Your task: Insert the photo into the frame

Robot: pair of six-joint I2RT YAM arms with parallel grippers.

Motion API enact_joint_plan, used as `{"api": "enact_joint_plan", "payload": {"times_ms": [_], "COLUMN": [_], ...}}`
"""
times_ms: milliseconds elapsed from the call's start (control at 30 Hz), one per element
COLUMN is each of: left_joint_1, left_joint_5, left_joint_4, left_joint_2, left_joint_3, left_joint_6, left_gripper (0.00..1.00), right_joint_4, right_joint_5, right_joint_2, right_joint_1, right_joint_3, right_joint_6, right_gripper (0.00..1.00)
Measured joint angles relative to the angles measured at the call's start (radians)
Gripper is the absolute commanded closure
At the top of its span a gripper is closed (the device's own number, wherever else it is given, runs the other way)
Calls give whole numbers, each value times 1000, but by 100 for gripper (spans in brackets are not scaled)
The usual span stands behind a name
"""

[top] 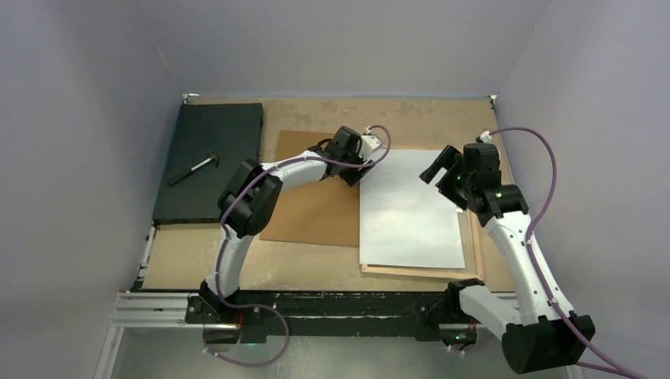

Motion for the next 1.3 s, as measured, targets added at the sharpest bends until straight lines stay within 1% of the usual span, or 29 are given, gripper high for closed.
{"api": "enact_joint_plan", "payload": {"times_ms": [367, 633, 1033, 1100, 1133, 1200, 1300], "left_joint_1": [-45, -55, -85, -85, -84, -76, -49], "left_joint_5": [-1, 0, 42, 43, 43, 51, 82], "left_joint_4": [12, 4, -9, -10, -10, -16, -37], "left_joint_2": [0, -6, -108, -115, -117, -123, -135], "left_joint_3": [0, 0, -47, -52, -56, -63, -72], "left_joint_6": [-18, -18, -18, -18, -18, -18, -30], "left_gripper": [32, 32, 32, 32, 32, 32, 32], "right_joint_4": [2, 2, 2, 5, 6, 23, 57], "right_joint_5": [-7, -7, -10, -10, -10, -10, -21], "right_joint_2": [0, 0, 0, 0, 0, 0, 8], "right_joint_1": [0, 0, 0, 0, 0, 0, 0], "right_joint_3": [0, 0, -2, -4, -5, -17, -33], "right_joint_6": [5, 5, 5, 5, 5, 4, -8], "right_gripper": [10, 10, 10, 11, 14, 25, 58]}}
